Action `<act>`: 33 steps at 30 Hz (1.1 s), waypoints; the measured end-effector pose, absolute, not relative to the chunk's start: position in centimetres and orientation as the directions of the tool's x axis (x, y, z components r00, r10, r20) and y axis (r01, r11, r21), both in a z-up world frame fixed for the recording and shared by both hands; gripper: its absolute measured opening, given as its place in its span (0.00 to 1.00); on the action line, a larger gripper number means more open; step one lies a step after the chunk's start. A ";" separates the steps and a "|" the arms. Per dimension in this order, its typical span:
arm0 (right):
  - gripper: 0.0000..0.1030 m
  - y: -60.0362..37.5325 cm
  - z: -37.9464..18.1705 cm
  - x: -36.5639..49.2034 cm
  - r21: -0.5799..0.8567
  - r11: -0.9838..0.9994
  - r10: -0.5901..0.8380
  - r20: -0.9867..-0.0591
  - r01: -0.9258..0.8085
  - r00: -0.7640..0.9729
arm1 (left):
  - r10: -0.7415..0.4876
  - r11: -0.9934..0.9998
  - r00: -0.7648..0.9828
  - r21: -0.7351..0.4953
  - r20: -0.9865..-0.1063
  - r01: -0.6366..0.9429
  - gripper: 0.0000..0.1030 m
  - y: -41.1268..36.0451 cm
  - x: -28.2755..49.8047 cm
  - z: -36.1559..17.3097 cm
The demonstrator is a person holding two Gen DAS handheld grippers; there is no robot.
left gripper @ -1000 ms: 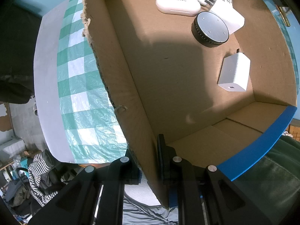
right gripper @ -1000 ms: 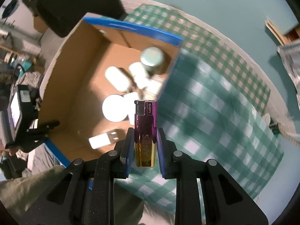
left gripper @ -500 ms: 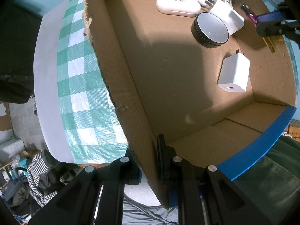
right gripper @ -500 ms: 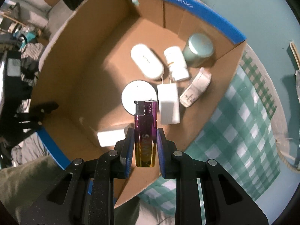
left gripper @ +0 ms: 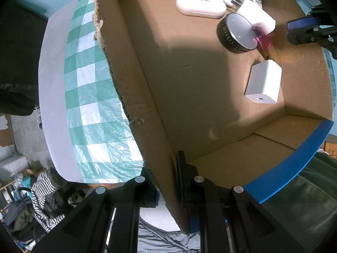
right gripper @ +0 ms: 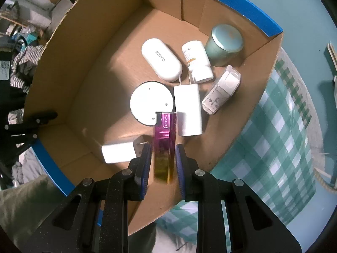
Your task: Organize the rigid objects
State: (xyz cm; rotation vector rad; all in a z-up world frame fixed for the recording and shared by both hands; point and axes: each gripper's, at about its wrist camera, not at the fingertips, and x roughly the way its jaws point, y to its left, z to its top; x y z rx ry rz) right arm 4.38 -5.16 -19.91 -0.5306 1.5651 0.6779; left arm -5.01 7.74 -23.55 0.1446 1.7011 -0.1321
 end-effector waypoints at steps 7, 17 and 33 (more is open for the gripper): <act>0.27 -5.6 -18.9 4.3 0.132 0.729 0.087 -0.991 -0.672 -0.099 | 0.025 0.985 -0.132 0.002 -0.991 0.174 0.13 7.4 -5.0 -23.3; 0.61 -8.0 -14.0 4.8 0.119 0.791 0.165 -0.986 -0.601 0.022 | 0.037 0.989 -0.066 0.027 -0.997 0.146 0.19 7.2 -4.0 -20.5; 0.63 -16.0 -3.4 5.5 0.124 0.922 0.248 -0.916 -0.366 0.314 | 0.061 0.988 0.256 0.095 -0.965 0.122 0.87 3.6 -0.5 -7.6</act>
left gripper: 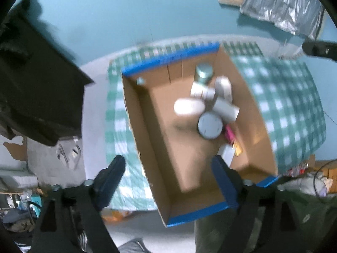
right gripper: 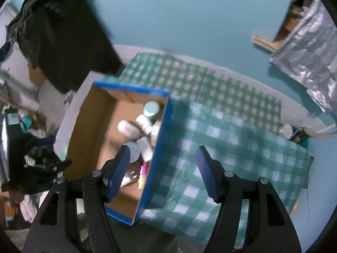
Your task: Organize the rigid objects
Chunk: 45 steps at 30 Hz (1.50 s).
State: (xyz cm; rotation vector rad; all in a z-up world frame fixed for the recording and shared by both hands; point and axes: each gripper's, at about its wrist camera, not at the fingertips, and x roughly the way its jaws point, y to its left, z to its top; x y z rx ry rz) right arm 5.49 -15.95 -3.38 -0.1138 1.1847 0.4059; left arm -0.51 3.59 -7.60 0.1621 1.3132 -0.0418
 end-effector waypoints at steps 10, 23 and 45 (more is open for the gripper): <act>0.63 -20.9 0.4 3.8 0.106 0.970 0.205 -0.840 -0.217 0.503 | 0.028 0.999 0.371 0.033 -0.928 0.009 0.92 2.3 0.6 -3.2; 0.63 -24.2 1.7 2.3 0.059 0.988 0.132 -0.805 -0.144 0.579 | 0.052 0.997 0.538 0.074 -0.841 0.019 0.99 -0.8 -0.4 1.8; 0.63 -24.9 1.7 3.0 0.048 0.984 0.138 -0.808 -0.170 0.573 | 0.067 0.998 0.503 0.050 -0.862 -0.047 0.99 -1.4 0.0 1.6</act>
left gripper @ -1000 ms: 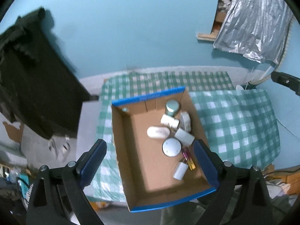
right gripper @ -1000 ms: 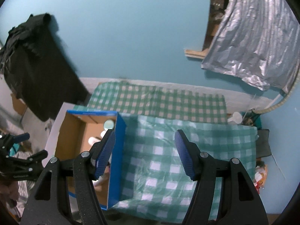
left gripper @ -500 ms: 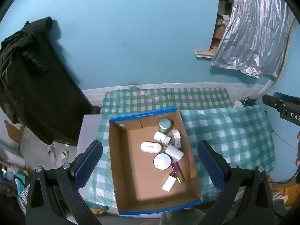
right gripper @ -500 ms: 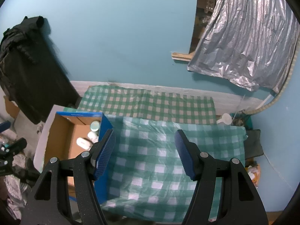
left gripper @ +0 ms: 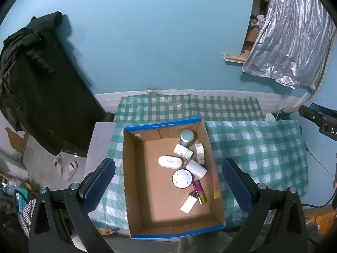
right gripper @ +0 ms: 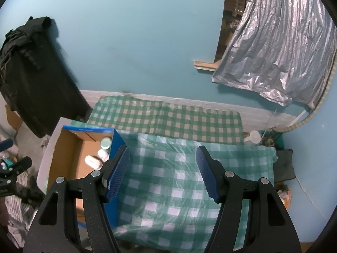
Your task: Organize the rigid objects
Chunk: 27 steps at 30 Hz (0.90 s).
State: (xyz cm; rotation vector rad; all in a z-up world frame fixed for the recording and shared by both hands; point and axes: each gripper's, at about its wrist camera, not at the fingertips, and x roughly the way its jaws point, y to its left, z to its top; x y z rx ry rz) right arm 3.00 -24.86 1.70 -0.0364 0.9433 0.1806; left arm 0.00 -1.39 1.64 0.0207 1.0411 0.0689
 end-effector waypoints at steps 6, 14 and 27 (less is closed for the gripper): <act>0.63 -25.0 1.6 3.2 0.060 0.984 0.145 -0.808 -0.165 0.570 | 0.072 0.997 0.503 0.056 -0.861 -0.047 0.99 -1.4 0.0 1.7; 0.63 -25.0 1.5 3.3 0.066 0.985 0.147 -0.814 -0.162 0.562 | 0.067 0.998 0.496 0.053 -0.866 -0.041 0.99 -1.6 0.0 1.6; 0.63 -24.7 1.4 3.4 0.070 0.984 0.151 -0.820 -0.165 0.553 | 0.067 0.998 0.498 0.053 -0.865 -0.042 0.99 -1.8 0.0 1.6</act>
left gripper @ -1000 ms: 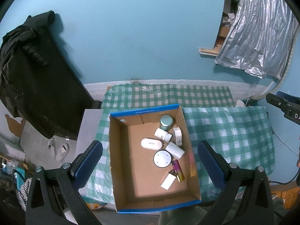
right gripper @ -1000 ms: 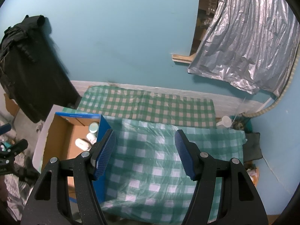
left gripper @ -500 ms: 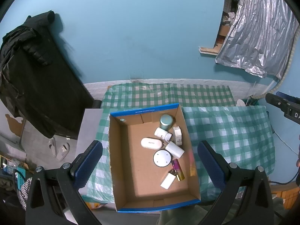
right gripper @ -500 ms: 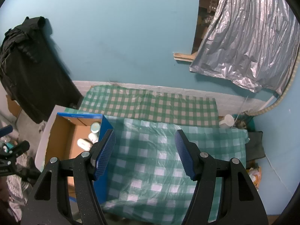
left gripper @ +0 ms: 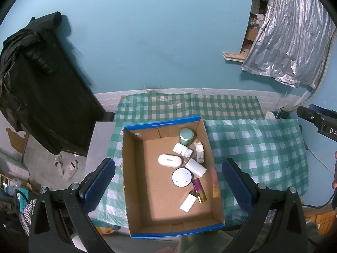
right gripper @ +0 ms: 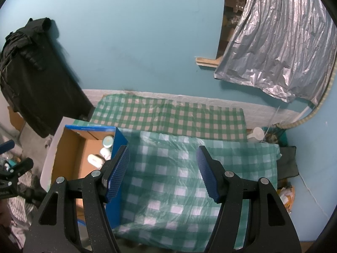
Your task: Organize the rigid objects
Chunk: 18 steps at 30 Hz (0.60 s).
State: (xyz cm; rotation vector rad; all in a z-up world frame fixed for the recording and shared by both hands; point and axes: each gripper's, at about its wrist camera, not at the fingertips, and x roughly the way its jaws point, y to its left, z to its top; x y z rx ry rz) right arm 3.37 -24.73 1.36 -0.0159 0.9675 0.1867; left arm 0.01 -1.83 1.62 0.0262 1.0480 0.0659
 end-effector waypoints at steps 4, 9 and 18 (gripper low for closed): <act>0.63 -24.6 1.2 3.4 0.070 0.984 0.151 -0.821 -0.166 0.551 | 0.066 0.998 0.499 0.053 -0.864 -0.040 0.99 -1.8 0.0 1.6; 0.63 -24.6 1.3 3.4 0.070 0.984 0.151 -0.821 -0.166 0.551 | 0.066 0.998 0.496 0.054 -0.866 -0.038 0.99 -1.8 0.1 1.6; 0.63 -24.5 1.0 3.2 0.072 0.983 0.155 -0.825 -0.171 0.543 | 0.067 0.998 0.503 0.060 -0.862 -0.031 0.99 -1.8 0.0 1.8</act>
